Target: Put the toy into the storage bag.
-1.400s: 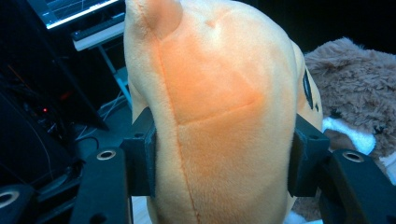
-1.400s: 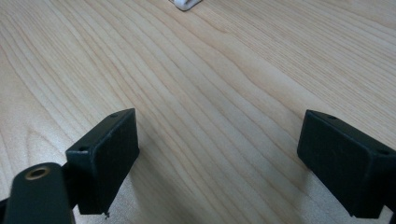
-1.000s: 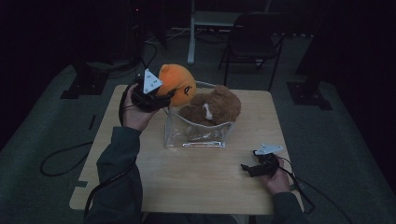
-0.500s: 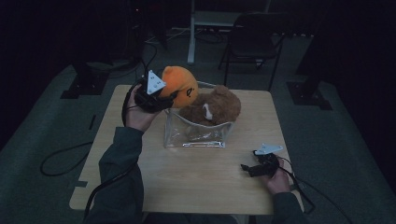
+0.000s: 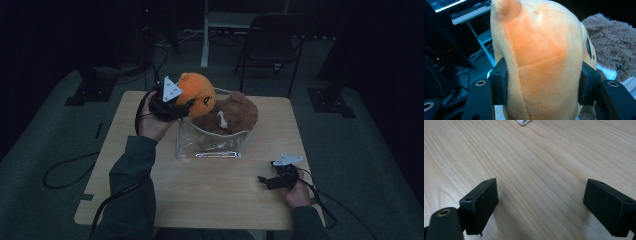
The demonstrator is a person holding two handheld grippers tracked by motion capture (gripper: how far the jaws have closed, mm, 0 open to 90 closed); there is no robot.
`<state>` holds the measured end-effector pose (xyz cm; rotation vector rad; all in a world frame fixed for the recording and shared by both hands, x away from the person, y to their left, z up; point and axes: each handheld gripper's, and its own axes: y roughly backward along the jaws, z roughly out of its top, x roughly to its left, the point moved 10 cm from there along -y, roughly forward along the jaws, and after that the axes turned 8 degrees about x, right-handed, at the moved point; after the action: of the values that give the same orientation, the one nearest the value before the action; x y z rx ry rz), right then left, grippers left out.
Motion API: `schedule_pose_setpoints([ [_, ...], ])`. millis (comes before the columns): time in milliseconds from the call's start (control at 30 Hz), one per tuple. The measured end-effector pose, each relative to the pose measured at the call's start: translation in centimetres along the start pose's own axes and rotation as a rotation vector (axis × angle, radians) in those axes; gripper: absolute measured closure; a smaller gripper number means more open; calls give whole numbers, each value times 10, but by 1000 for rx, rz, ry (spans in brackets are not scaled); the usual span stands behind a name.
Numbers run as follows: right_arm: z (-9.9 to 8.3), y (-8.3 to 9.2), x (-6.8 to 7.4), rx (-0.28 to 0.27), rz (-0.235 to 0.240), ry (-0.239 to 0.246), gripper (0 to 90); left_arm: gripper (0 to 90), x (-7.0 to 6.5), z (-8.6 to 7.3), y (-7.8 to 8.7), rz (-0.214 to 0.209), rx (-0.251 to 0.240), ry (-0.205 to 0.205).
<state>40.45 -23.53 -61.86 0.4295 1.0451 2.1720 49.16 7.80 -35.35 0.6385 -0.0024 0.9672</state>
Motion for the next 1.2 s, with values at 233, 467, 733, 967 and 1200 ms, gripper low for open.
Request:
schedule_pose_setpoints([
  [233,0,0,0,0,0,0,120,411,-3,-2,-5,-7,10,0],
  [467,0,0,0,0,0,1,120,410,-4,-3,-8,-12,15,-3],
  [733,0,0,0,0,-1,1,120,410,-6,-4,-10,-16,16,3],
  [967,0,0,0,0,0,1,120,410,-8,-5,-13,-21,19,4],
  [1200,0,0,0,0,0,1,120,409,-12,-7,-18,-31,27,6],
])
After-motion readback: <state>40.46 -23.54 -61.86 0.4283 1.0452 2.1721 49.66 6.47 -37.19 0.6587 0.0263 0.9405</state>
